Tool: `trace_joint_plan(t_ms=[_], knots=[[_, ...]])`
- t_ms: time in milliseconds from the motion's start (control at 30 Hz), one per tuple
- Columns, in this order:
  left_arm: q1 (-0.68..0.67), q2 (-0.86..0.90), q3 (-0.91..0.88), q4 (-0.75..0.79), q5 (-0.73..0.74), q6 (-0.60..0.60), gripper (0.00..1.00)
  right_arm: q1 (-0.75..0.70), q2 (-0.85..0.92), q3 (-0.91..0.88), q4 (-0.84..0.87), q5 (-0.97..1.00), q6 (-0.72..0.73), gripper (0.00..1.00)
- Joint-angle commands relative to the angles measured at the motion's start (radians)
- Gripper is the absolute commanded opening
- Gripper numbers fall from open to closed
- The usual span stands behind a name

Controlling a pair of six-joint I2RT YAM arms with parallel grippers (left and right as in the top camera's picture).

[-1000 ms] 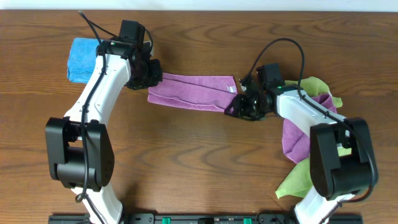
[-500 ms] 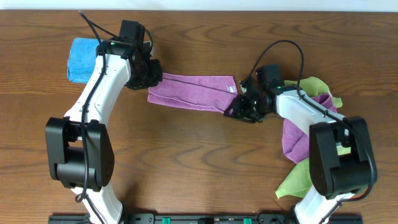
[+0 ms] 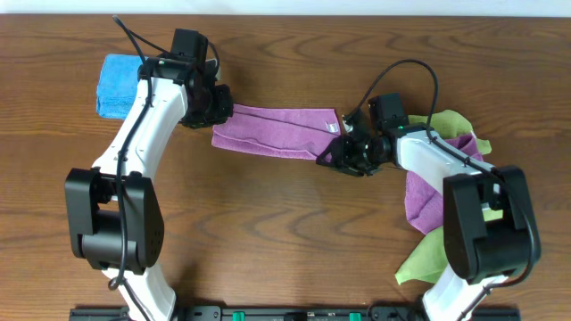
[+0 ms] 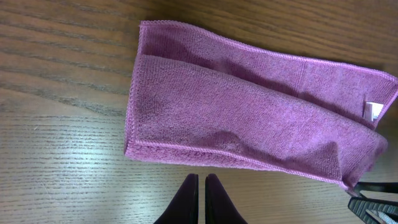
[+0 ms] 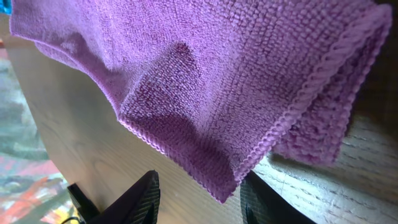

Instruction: Fold the cloth

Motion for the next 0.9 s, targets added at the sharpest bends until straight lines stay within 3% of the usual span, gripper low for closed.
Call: trace_joint_plan(t_ms=[0,167,300,367,400,567,600,633,733,867], knots=[[0.004,0.015,-0.010,0.000,-0.011,-0.005,0.07,-0.002,0.013,-0.005,0.003,-0.026,0.025,0.42],[0.004,0.015,-0.010,0.000,-0.011,-0.005,0.07,-0.002,0.016,-0.006,0.016,-0.011,0.067,0.36],[0.004,0.015,-0.010,0.000,-0.011,-0.004,0.07,-0.002,0.017,-0.006,0.060,0.001,0.098,0.18],[0.004,0.015,-0.010,0.000,-0.011,-0.004,0.07,-0.002,0.017,-0.006,0.078,0.001,0.098,0.03],[0.004,0.015,-0.010,0.000,-0.011,-0.004,0.07,-0.002,0.017,-0.006,0.082,0.007,0.098,0.02],[0.004,0.015,-0.010,-0.001,-0.011,-0.004,0.07,-0.007,0.017,-0.006,0.081,0.090,0.089,0.02],[0.004,0.015,-0.010,-0.002,-0.011,-0.004,0.07,-0.010,0.017,-0.006,0.077,0.090,0.084,0.21],[0.004,0.015,-0.010,-0.003,-0.011,-0.003,0.07,-0.016,0.017,-0.006,0.077,0.091,0.074,0.23],[0.004,0.015,-0.010,-0.004,-0.011,-0.001,0.08,-0.044,0.017,-0.006,0.079,0.091,0.071,0.01],[0.004,0.015,-0.010,-0.004,-0.011,-0.001,0.07,-0.075,0.017,-0.006,0.087,0.090,0.071,0.02]])
